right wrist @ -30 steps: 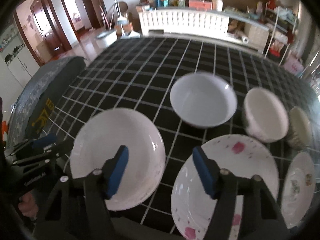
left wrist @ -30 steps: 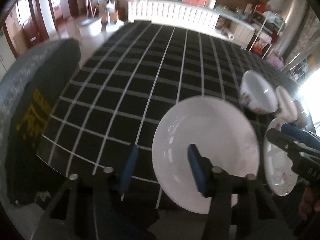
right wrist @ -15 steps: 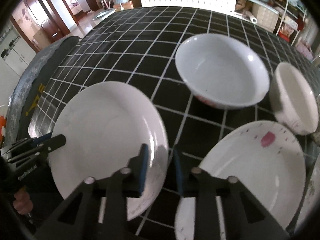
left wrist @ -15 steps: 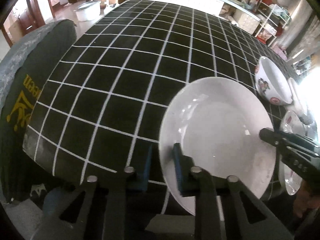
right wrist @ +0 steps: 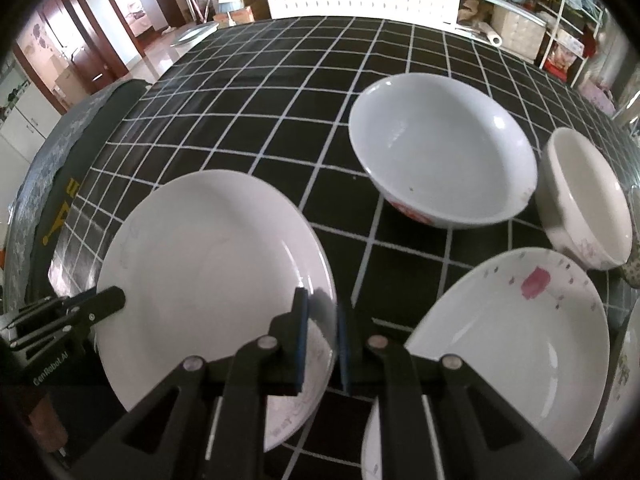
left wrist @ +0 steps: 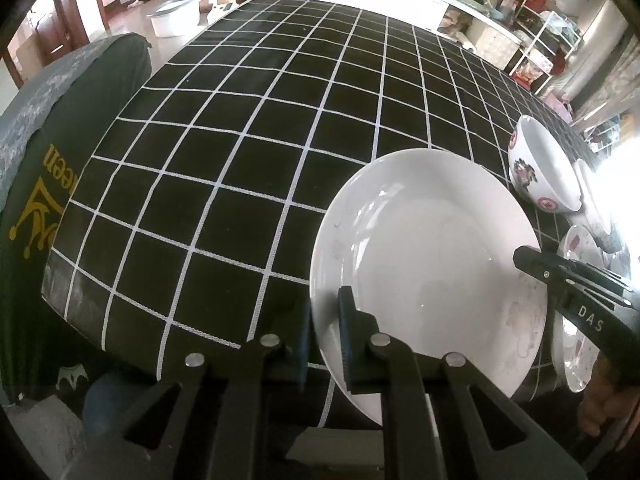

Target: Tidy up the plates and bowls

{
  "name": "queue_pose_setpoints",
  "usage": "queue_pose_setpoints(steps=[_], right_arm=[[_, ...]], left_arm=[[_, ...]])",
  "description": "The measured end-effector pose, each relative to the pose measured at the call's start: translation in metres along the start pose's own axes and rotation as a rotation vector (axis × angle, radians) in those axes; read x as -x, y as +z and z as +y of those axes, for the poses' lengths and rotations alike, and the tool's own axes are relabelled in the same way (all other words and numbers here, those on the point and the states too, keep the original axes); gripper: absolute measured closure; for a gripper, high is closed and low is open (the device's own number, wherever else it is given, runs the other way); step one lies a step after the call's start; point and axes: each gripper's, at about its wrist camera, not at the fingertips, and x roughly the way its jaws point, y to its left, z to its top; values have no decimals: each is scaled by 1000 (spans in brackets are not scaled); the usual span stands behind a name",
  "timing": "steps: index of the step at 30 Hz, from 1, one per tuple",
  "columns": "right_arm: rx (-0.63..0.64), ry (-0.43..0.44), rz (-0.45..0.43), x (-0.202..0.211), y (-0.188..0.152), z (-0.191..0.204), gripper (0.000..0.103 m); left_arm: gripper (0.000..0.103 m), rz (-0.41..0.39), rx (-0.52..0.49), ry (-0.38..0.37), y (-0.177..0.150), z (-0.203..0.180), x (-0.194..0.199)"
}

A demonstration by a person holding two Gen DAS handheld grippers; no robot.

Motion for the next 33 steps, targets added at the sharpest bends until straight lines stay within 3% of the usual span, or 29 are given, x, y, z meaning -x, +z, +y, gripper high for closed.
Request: queue_pose_setpoints(steps=[6, 9, 12, 17, 24, 33], right_arm=[[-27, 30, -24, 16, -7, -8, 86], [-26, 34, -90, 46, -15, -17, 86], [-71, 31, -130, 70, -25, -39, 86], [-159, -4, -161, 91, -45, -78, 86], [-237, -57, -198, 114, -77, -119, 86], [-308, -97, -199, 116, -98, -163, 86]], left_arm=[[93, 26, -2, 9, -5, -2, 3], [93, -25, -10, 43, -9, -2, 23], [93, -80, -24, 11, -9, -8, 46], [93, -149, -133, -41, -11, -56, 70], [93, -83, -225, -195, -17, -118, 59], [93, -13, -339, -197, -21, -176, 29]])
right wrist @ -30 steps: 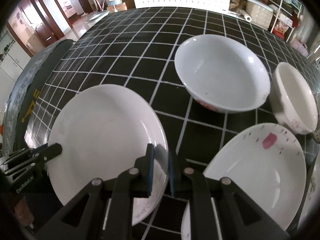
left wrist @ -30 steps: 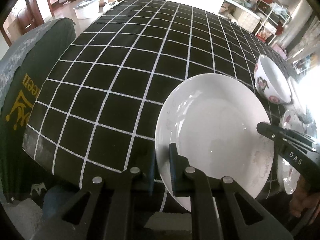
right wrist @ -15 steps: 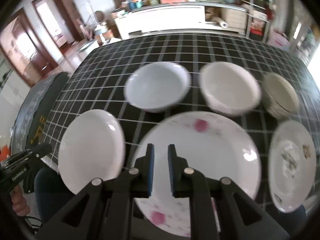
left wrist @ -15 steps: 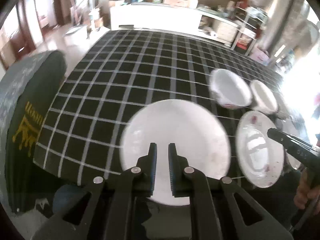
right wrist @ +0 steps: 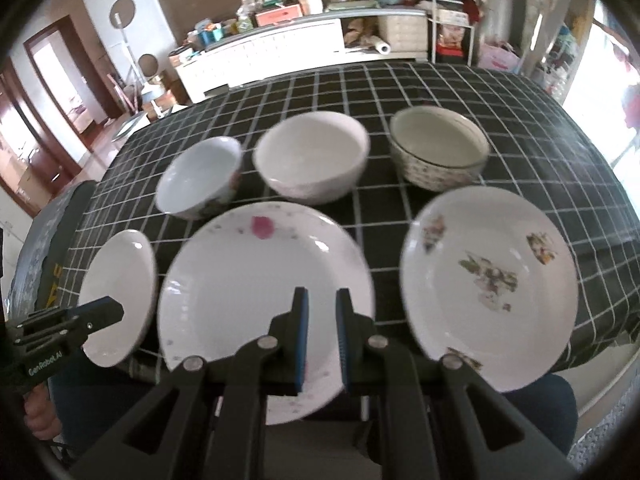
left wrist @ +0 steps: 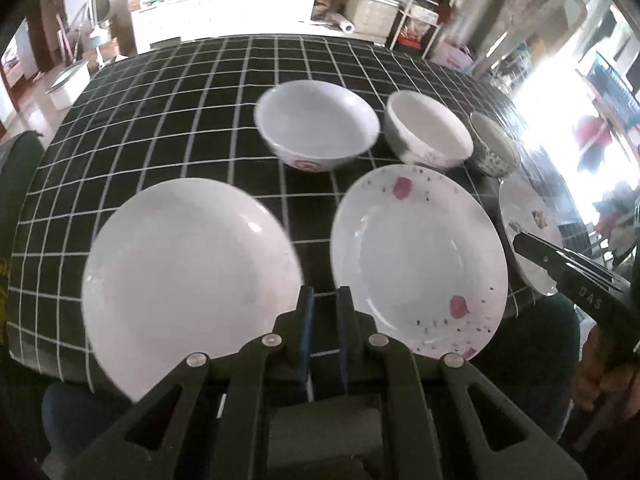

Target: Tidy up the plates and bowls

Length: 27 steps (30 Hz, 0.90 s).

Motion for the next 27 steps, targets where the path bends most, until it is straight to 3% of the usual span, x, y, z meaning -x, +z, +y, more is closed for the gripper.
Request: queue_pose_setpoints(steps=[16, 27], right_arm=[[-43, 4, 80, -35, 1, -25, 86], [-57, 27, 109, -45, -4, -28, 86]], left_arm=[[93, 82, -42, 24, 12, -11, -46], [95, 89, 0, -20, 15, -7, -52]])
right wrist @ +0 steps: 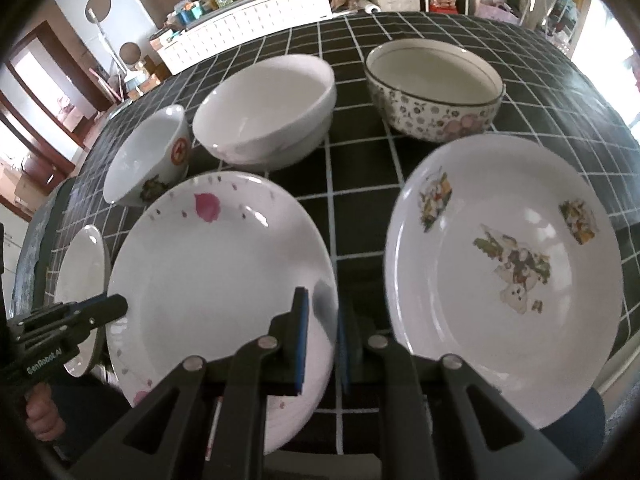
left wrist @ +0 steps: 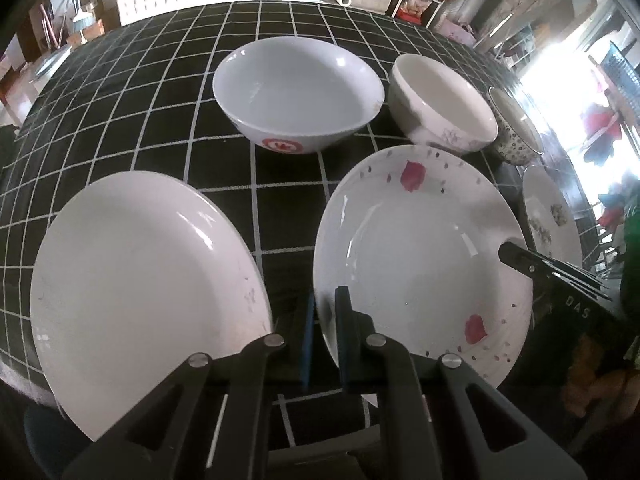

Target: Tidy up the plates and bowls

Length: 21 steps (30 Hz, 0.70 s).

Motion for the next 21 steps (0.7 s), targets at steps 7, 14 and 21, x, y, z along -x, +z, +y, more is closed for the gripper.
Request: queue_pose_setpoints(steps=[7, 14, 21], right_arm=[[-11, -13, 3, 9, -6, 1, 86], [-4, 2, -30, 29, 0, 11, 86], [66, 40, -54, 39, 7, 49, 86]], left_arm=[[95, -2, -19, 24, -5, -1, 3], [95, -56, -14, 16, -8, 4, 28], [95, -107, 20, 71, -19, 28, 62]])
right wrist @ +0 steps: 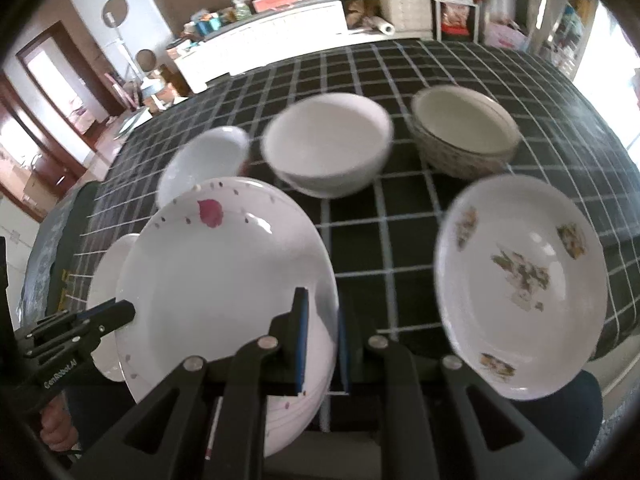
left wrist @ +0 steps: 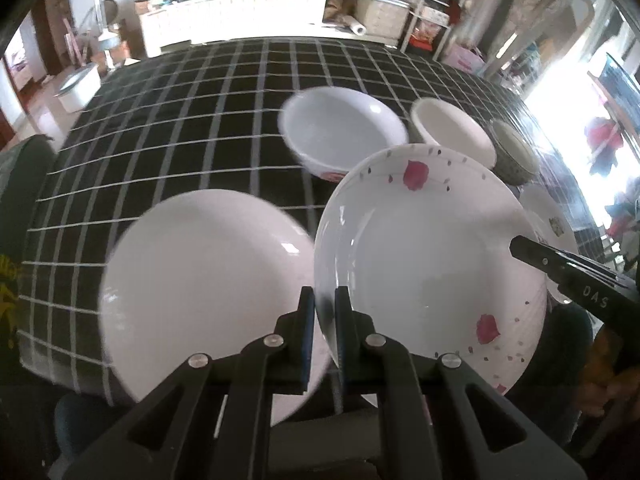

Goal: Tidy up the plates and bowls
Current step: 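Lower the pink-petal plate onto the plain white plate and open both tools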

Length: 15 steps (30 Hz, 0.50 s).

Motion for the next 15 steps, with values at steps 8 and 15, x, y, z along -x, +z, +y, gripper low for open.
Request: queue_pose_setpoints(steps=[8, 15], right_arm=[[103, 44, 8, -18, 15, 63, 86], [180, 80, 50, -40, 16, 106, 86]], left_arm=[[95, -24, 115, 79, -13, 60, 28], [95, -17, 179, 137, -30, 98, 41]])
